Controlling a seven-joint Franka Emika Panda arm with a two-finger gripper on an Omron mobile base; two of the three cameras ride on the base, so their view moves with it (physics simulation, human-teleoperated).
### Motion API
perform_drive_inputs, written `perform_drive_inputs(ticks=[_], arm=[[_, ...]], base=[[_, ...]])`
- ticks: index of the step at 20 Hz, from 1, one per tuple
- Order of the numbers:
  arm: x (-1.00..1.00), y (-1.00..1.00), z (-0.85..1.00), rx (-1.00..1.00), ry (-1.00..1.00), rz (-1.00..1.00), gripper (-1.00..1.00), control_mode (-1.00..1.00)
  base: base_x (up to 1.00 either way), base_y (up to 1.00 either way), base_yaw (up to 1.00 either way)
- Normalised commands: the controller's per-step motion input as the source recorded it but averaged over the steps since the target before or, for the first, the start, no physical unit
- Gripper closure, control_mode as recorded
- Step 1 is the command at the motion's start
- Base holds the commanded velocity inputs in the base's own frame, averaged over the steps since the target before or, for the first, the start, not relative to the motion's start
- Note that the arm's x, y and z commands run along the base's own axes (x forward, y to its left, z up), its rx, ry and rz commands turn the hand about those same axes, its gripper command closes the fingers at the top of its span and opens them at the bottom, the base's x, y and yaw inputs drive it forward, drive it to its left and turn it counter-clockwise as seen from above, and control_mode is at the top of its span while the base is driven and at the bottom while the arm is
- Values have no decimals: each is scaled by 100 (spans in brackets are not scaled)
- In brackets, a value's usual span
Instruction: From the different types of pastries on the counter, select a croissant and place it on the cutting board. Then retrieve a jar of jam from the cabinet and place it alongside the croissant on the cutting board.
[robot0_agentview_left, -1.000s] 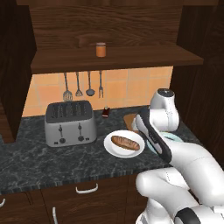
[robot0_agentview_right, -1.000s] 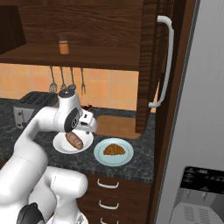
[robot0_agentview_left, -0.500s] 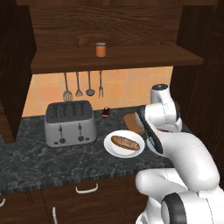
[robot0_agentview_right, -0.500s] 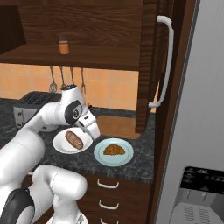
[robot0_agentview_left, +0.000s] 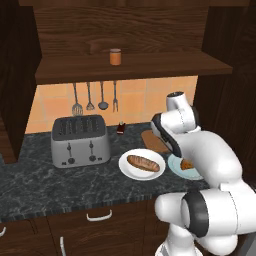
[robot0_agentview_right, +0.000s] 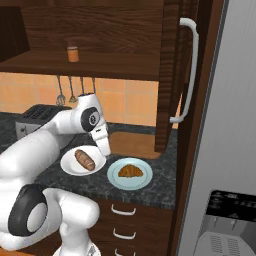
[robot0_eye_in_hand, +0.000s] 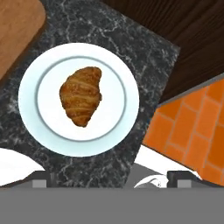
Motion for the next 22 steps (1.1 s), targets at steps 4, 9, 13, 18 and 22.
perform_drive_inputs(ticks=[4,9,13,18,22], arm=[[10,-20,-11,0,0,-5,-100,-100],[38,-56,-29,5,-1,18,-100,-100],[11,-14,-29,0,-6,6,-100,-100],[13,0,-84,-2,-53,0,-100,-100],[-1,-4,-69,-1,-50,1,-100,-100]], base=[[0,0,0],[0,0,0],[0,0,0],[0,0,0],[0,0,0]])
